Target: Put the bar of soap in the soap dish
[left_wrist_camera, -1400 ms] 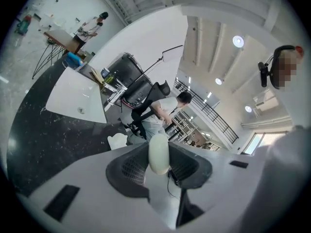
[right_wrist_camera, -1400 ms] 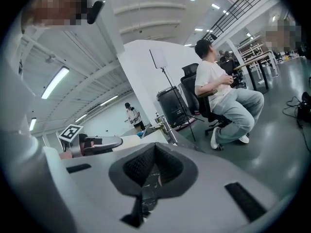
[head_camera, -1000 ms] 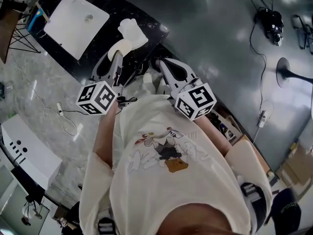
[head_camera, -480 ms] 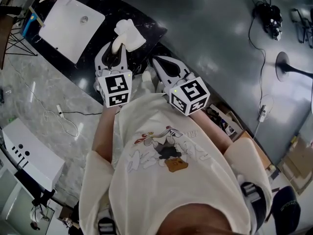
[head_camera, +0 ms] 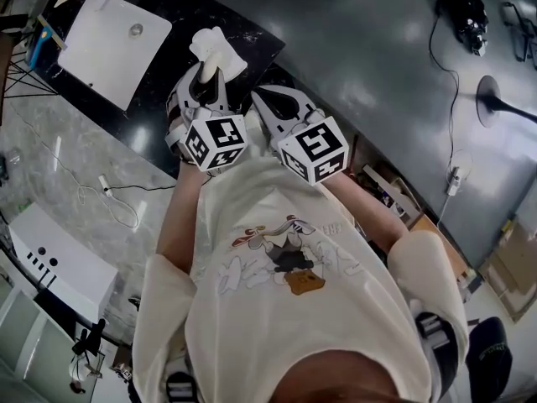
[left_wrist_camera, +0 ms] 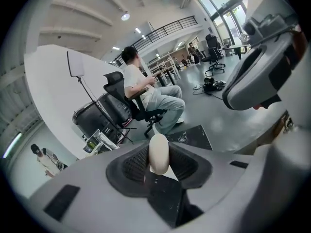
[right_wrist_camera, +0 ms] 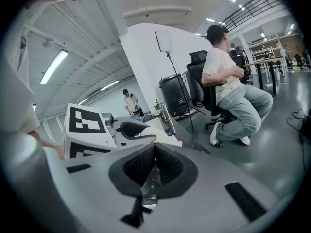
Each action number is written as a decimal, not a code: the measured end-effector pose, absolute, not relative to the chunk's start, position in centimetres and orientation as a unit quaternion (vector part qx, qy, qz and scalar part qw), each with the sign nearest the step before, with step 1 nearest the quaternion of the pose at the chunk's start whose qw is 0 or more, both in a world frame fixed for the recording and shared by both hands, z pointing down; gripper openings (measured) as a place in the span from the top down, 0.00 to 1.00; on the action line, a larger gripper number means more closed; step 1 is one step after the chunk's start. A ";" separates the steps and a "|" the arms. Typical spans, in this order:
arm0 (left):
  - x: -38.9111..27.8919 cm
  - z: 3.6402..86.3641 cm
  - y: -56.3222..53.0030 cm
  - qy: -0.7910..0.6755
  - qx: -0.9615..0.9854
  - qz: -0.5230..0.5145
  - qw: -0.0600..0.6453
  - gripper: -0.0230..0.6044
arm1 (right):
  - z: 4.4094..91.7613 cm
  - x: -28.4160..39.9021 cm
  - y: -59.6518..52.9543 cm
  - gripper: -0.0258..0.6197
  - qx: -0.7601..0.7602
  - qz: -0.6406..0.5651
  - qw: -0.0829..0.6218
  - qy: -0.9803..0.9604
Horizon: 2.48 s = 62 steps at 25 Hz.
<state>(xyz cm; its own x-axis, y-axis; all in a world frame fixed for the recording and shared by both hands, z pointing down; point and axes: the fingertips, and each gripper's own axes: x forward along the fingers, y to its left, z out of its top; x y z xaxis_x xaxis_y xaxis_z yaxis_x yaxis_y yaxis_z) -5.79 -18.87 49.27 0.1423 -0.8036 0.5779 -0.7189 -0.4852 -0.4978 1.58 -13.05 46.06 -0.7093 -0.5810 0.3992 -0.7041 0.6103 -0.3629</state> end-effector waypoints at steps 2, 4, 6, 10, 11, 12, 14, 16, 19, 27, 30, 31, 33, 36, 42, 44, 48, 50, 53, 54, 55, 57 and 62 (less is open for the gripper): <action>-5.7 49.8 -19.1 0.501 -0.752 -0.424 0.062 0.76 | 46.4 1.5 -13.2 0.95 0.361 0.250 0.128 -0.889; -5.6 50.5 -19.1 0.495 -0.749 -0.434 0.067 0.76 | 46.8 1.6 -13.2 0.95 0.363 0.248 0.134 -0.888; -5.7 51.1 -19.1 0.489 -0.746 -0.447 0.074 0.76 | 47.2 1.7 -13.3 0.95 0.365 0.252 0.137 -0.886; -5.7 51.8 -19.2 0.483 -0.736 -0.463 0.105 0.76 | 47.9 1.9 -13.9 0.95 0.370 0.260 0.139 -0.881; -5.6 52.0 -19.3 0.482 -0.734 -0.466 0.111 0.76 | 47.9 2.1 -14.1 0.95 0.374 0.262 0.139 -0.879; -5.6 52.2 -19.3 0.480 -0.732 -0.469 0.116 0.76 | 48.0 2.3 -14.3 0.95 0.377 0.263 0.139 -0.877; -5.5 52.6 -19.3 0.476 -0.729 -0.476 0.122 0.76 | 48.0 2.6 -14.5 0.95 0.381 0.266 0.137 -0.875; -5.4 53.0 -19.4 0.470 -0.728 -0.483 0.127 0.76 | 48.0 2.8 -14.7 0.95 0.383 0.268 0.137 -0.873; -5.1 53.5 -19.6 0.459 -0.725 -0.496 0.132 0.76 | 47.9 3.1 -14.9 0.95 0.386 0.271 0.135 -0.871; -5.2 55.0 -20.3 0.439 -0.713 -0.533 0.122 0.76 | 46.9 3.3 -15.6 0.95 0.394 0.278 0.119 -0.868; -4.9 55.1 -20.2 0.429 -0.724 -0.529 0.111 0.76 | 46.9 3.3 -15.7 0.95 0.394 0.283 0.114 -0.867; -4.7 55.0 -20.2 0.427 -0.730 -0.523 0.104 0.73 | 47.0 3.2 -15.6 0.95 0.394 0.285 0.114 -0.867; -4.6 54.7 -20.1 0.430 -0.737 -0.514 0.096 0.70 | 47.1 3.1 -15.5 0.95 0.392 0.287 0.113 -0.866; -4.5 54.4 -20.3 0.434 -0.734 -0.512 0.102 0.70 | 47.2 3.2 -15.2 0.95 0.392 0.294 0.111 -0.865; -4.6 54.2 -20.2 0.437 -0.733 -0.511 0.099 0.70 | 47.3 3.5 -14.7 0.95 0.395 0.299 0.110 -0.862; -4.5 54.0 -20.1 0.440 -0.735 -0.507 0.095 0.70 | 47.3 3.7 -14.6 0.95 0.396 0.298 0.110 -0.862; -4.3 52.6 -19.8 0.459 -0.748 -0.476 0.062 0.70 | 46.5 4.0 -14.6 0.95 0.397 0.289 0.107 -0.865; -4.5 51.7 -19.7 0.473 -0.754 -0.454 0.038 0.70 | 46.2 4.0 -14.4 0.95 0.396 0.286 0.105 -0.866; -5.0 50.4 -19.2 0.491 -0.762 -0.423 0.007 0.72 | 45.8 3.7 -14.1 0.95 0.393 0.282 0.105 -0.869; -5.2 49.9 -19.1 0.497 -0.764 -0.412 -0.003 0.74 | 45.7 3.6 -14.0 0.95 0.392 0.280 0.105 -0.870; -5.4 49.5 -18.9 0.503 -0.766 -0.401 -0.013 0.76 | 45.6 3.5 -13.9 0.95 0.391 0.278 0.105 -0.871; -5.9 48.8 -18.4 0.514 -0.769 -0.379 -0.033 0.78 | 45.3 3.2 -13.7 0.95 0.389 0.274 0.105 -0.873; -6.9 46.7 -16.5 0.539 -0.770 -0.337 -0.051 0.89 | 44.6 2.5 -13.0 0.95 0.380 0.259 0.108 -0.881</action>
